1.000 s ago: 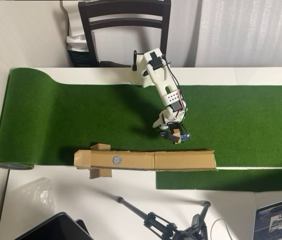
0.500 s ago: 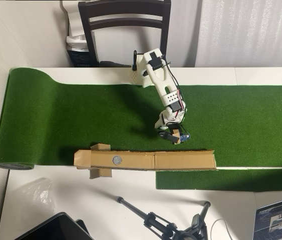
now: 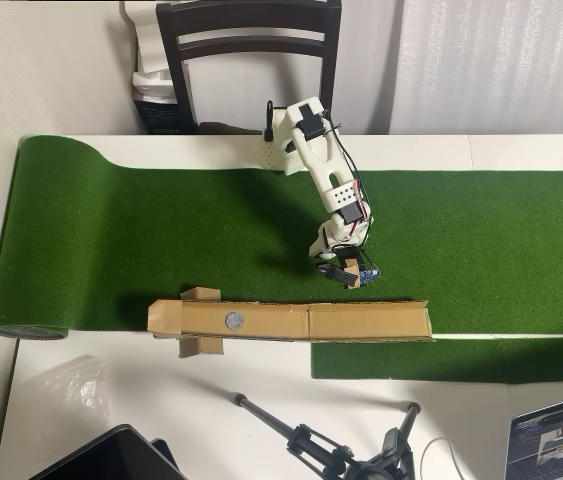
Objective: Pick up the golf ball and place it on the gray mark at the back.
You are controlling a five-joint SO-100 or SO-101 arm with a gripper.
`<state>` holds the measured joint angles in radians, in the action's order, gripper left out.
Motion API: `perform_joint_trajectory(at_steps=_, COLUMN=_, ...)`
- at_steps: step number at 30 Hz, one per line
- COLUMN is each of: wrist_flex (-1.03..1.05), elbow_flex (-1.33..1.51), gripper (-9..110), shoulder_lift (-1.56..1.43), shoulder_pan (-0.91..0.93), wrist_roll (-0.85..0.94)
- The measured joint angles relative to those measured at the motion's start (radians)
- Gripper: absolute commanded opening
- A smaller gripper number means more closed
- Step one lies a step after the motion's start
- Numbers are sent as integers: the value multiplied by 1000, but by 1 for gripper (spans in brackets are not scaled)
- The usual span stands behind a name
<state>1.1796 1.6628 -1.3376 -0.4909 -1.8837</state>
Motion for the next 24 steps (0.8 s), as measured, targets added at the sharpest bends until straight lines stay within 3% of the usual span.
perform_joint_trajectory(at_steps=24, wrist_flex=37, elbow_flex=0, gripper=36, shoulder_lift=0, shoulder_pan=-35, wrist_roll=0)
